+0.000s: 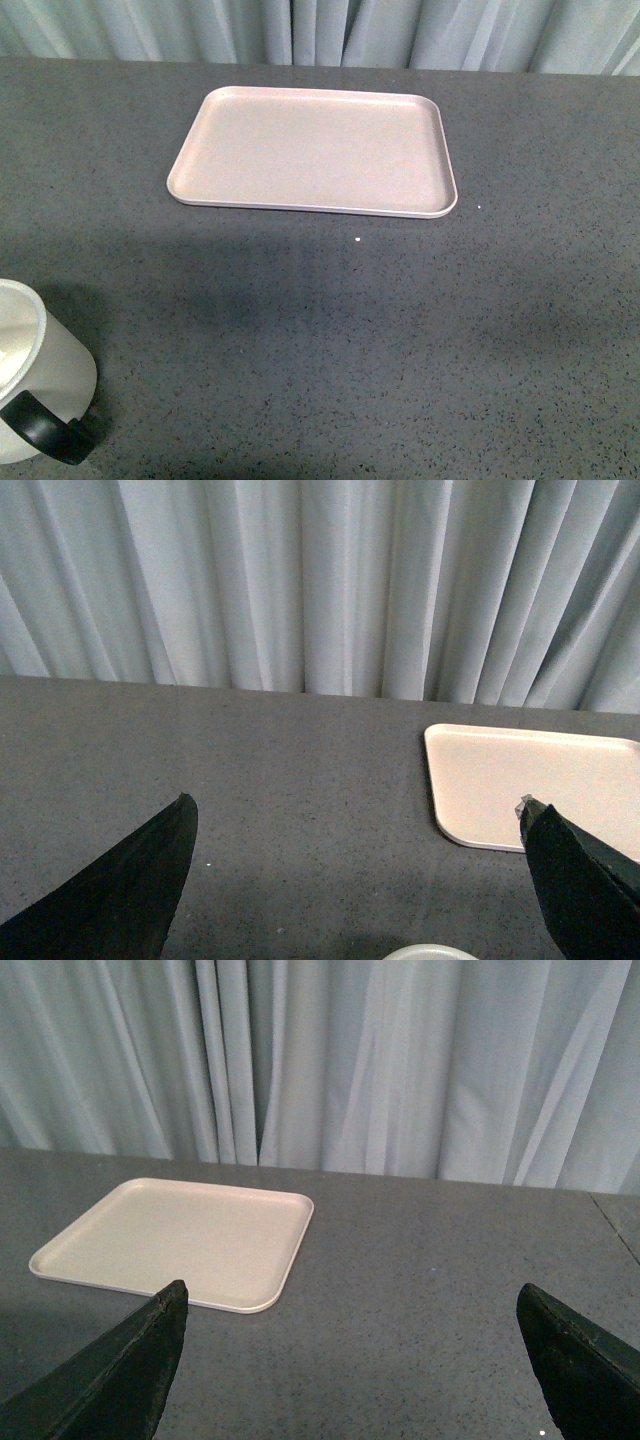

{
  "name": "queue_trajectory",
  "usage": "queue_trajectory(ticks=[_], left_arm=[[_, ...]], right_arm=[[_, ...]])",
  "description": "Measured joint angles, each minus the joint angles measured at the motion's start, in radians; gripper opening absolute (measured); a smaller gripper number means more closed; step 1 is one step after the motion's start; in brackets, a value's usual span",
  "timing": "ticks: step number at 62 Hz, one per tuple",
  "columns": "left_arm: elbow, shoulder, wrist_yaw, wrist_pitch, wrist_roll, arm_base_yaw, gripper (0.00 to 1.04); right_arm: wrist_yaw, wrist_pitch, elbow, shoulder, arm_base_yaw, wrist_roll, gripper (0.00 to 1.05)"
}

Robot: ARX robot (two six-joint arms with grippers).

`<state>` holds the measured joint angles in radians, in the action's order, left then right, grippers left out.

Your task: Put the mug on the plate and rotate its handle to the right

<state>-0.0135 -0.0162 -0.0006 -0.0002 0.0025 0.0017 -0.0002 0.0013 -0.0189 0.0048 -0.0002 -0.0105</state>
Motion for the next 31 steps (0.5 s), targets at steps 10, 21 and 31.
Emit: queue_trajectory(ticks=[10, 21, 31], left_arm=[[0.000, 0.000, 0.000, 0.000, 0.000, 0.000, 0.95], [0.000, 0.000, 0.000, 0.000, 0.000, 0.000, 0.95], [0.000, 0.000, 0.000, 0.000, 0.000, 0.000, 0.95]], right_arm=[[0.000, 0.000, 0.000, 0.000, 0.000, 0.000, 0.95], [0.000, 0.000, 0.000, 0.000, 0.000, 0.000, 0.95], [0.000, 0.000, 0.000, 0.000, 0.000, 0.000, 0.95]])
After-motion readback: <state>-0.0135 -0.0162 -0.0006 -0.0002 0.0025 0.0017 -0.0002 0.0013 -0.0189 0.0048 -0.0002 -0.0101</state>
